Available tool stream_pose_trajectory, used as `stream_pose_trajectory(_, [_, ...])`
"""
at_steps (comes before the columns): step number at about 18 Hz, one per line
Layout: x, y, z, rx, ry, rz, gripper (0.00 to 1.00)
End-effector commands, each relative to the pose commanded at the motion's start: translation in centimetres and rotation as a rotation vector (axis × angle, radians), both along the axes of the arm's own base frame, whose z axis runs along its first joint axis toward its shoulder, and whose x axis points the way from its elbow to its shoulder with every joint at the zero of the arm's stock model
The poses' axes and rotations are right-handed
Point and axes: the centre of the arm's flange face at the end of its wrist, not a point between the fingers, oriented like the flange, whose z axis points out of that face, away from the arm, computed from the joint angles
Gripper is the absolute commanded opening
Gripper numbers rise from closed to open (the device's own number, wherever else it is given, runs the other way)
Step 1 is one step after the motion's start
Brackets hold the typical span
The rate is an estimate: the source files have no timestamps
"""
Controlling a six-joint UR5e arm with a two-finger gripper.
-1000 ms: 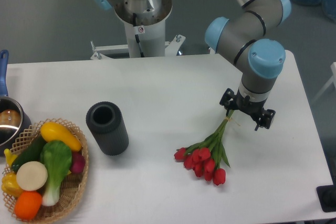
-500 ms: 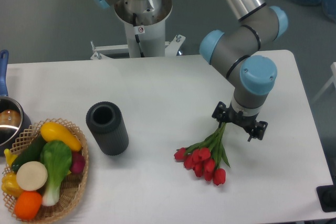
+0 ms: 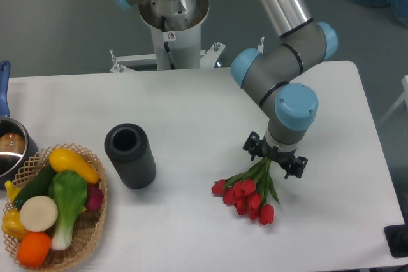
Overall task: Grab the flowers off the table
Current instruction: 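Lower the gripper around the tulip stems just below the blooms, then close the gripper on the stems and lift the tulips up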
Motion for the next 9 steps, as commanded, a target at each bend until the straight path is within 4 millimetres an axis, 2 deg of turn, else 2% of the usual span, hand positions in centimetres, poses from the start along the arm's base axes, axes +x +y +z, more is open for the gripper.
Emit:
stream_pose_trajectory(3, [0.1, 0.1, -0.3, 0.002, 0.003, -0.002, 1.00])
stream_pose_trajectory(5, [0.5, 0.7, -1.3, -0.003, -0.002, -0.009, 0.99])
stream_pose_trajectory(8, [0.4, 0.8, -0.9, 0.003, 0.013, -0.014, 0.77])
stream_pose_trajectory(9, [0.3, 0.7, -0.8, 0.005, 0.017, -0.014, 0.60])
